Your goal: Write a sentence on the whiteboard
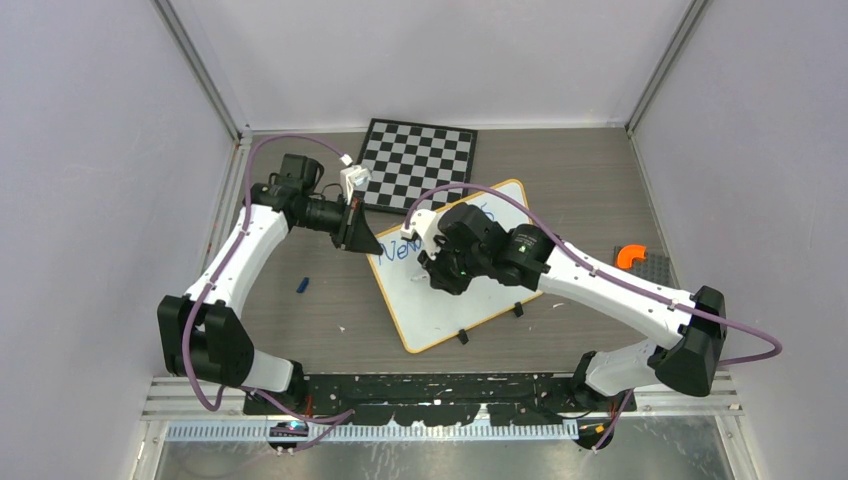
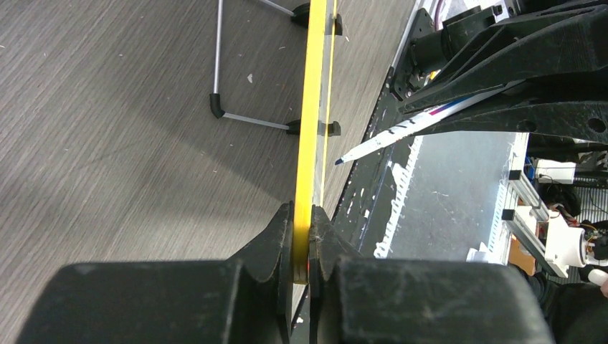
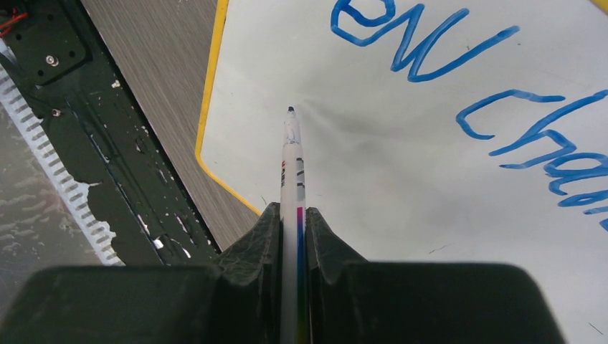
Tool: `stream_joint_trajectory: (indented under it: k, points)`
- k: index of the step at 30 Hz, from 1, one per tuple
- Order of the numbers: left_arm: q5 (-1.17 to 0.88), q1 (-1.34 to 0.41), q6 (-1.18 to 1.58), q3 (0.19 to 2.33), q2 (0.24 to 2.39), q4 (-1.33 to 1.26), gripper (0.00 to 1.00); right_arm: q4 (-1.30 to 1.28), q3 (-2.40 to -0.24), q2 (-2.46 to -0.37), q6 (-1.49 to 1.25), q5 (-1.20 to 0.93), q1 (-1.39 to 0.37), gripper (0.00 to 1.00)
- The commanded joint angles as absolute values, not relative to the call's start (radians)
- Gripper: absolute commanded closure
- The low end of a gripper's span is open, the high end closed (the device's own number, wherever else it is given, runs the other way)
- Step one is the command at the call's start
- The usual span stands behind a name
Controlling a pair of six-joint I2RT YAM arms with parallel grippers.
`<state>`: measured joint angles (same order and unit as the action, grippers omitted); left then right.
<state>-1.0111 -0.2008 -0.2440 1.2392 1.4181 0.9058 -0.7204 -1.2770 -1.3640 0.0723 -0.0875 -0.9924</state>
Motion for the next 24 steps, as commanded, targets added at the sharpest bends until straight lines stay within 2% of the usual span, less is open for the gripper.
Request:
stream_joint_trajectory:
  k: [1, 14, 24]
  points:
    - [-0.937, -0.198, -0.249, 1.227, 1.426, 0.860, 1.00, -0.709, -1.279, -1.350, 0.084, -0.076, -0.998, 1.00]
    - [-0.937, -0.198, -0.250, 1.226, 1.421, 0.863, 1.00, -0.672, -1.299, -1.400, 0.071, 0.078, -1.002, 1.00]
    - [-0.939, -0.199, -0.257, 1.223, 1.421, 0.864, 1.00, -0.661, -1.317, -1.426, 0.061, 0.045, -1.003, 1.00]
